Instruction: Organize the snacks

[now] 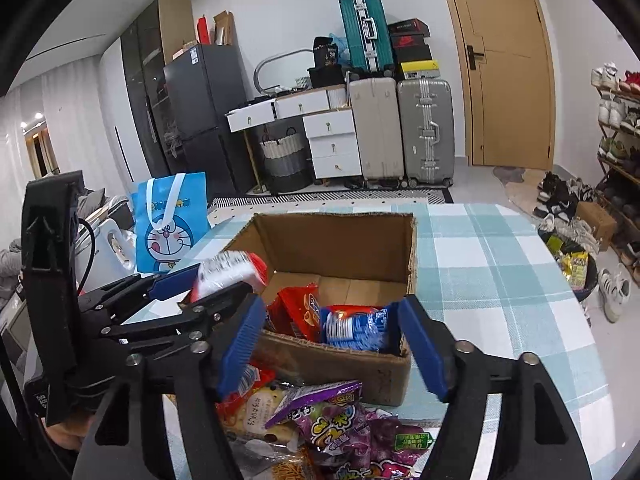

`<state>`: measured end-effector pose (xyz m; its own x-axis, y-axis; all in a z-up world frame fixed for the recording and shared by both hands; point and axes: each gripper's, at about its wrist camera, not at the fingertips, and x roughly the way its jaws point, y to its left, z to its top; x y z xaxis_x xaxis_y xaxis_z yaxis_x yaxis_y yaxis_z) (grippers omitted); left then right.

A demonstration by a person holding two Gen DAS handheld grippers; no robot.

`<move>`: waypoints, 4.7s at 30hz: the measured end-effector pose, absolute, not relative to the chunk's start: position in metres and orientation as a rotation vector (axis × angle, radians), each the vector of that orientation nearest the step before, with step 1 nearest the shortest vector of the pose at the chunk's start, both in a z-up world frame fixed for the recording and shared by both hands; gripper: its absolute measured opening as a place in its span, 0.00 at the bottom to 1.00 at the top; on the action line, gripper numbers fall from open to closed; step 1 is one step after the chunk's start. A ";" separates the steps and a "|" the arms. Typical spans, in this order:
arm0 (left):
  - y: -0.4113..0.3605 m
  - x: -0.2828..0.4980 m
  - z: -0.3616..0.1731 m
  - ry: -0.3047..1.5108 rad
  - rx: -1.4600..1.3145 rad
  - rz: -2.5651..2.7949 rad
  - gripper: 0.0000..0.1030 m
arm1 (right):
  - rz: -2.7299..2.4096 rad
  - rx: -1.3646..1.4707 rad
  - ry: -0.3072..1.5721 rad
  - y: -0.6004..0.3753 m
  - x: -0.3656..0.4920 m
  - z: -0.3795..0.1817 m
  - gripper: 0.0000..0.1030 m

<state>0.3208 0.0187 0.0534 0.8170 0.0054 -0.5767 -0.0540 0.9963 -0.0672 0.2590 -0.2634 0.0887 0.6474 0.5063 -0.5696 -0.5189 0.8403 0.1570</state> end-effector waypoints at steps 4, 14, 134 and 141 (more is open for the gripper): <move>0.020 0.303 0.063 0.584 -0.074 0.020 0.75 | 0.578 -0.022 0.619 -0.273 0.243 0.095 0.97; 0.031 0.243 0.073 0.567 -0.101 0.013 1.00 | 0.539 -0.017 0.634 -0.297 0.206 0.097 0.99; -0.041 0.036 0.097 -0.094 0.196 -0.020 0.00 | 0.629 -0.148 0.021 -0.301 0.020 0.139 0.01; -0.044 0.032 0.098 -0.110 0.220 -0.010 0.00 | 0.630 -0.146 0.023 -0.303 0.020 0.139 0.01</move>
<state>0.0319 -0.0438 0.0979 0.9940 -0.0223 0.1073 -0.0017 0.9760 0.2180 0.0205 -0.3034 0.1392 0.8083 0.5851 -0.0661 -0.5884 0.7982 -0.1291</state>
